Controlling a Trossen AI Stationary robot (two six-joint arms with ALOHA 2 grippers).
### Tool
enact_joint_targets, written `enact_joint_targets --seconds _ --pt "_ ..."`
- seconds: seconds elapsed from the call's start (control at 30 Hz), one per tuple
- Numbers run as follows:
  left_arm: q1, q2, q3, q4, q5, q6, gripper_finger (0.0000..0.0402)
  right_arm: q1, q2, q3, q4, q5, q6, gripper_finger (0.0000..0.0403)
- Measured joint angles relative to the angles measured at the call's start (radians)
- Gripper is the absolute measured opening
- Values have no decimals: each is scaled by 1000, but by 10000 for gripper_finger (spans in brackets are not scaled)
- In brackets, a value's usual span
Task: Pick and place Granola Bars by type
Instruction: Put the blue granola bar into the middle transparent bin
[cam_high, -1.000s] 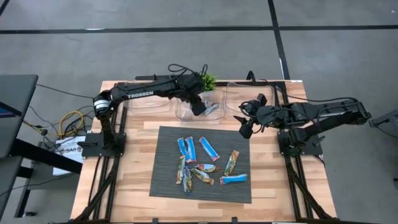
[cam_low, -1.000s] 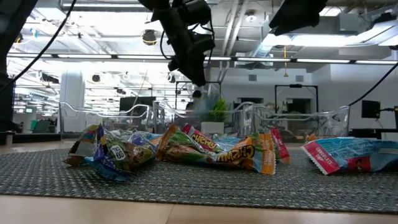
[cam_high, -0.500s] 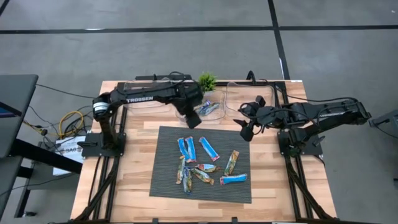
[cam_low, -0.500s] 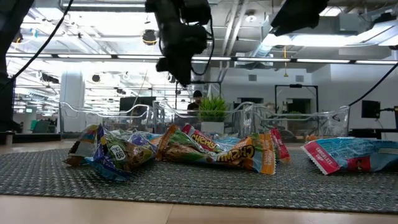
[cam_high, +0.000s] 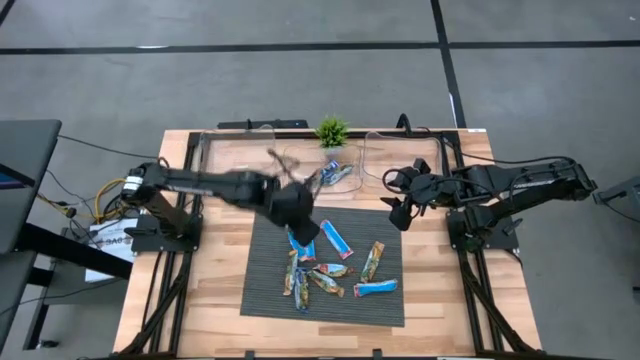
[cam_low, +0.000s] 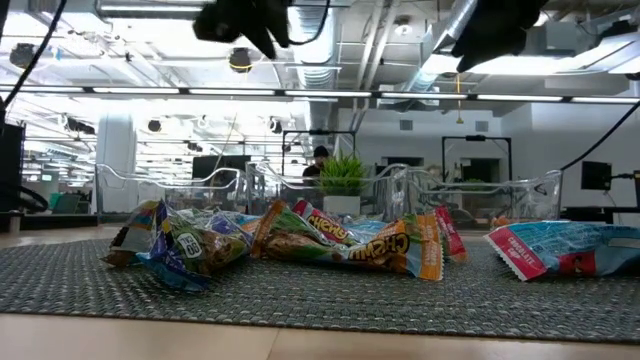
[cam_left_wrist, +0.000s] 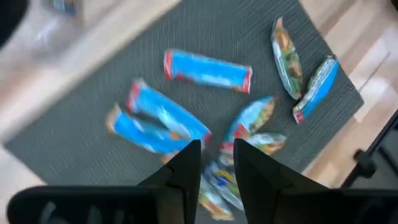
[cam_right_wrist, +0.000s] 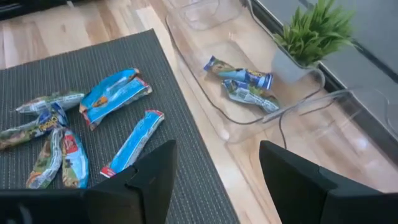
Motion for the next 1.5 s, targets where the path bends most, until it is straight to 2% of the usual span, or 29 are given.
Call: enact_joint_targets --seconds 0.17,0.27,0.5,0.63,0.8,1.17,1.5 --pt "-137 46 -18 47 -93 -369 86 13 0 0 -10 -58 44 223" --pt "-211 76 -18 97 -163 -529 86 41 0 0 -26 -67 44 223" --pt "-304 192 -18 240 -111 -716 86 96 0 0 -62 -67 44 223" --pt "-322 272 -19 260 -51 -787 86 114 0 0 -64 -67 44 223" --pt "-334 328 -19 221 -49 -844 90 125 0 0 -64 -67 44 223" --pt "-330 431 -18 206 -2 -866 158 123 0 0 -62 -66 44 223" --pt "-329 468 -18 174 8 -894 170 123 0 0 -52 -66 44 223"
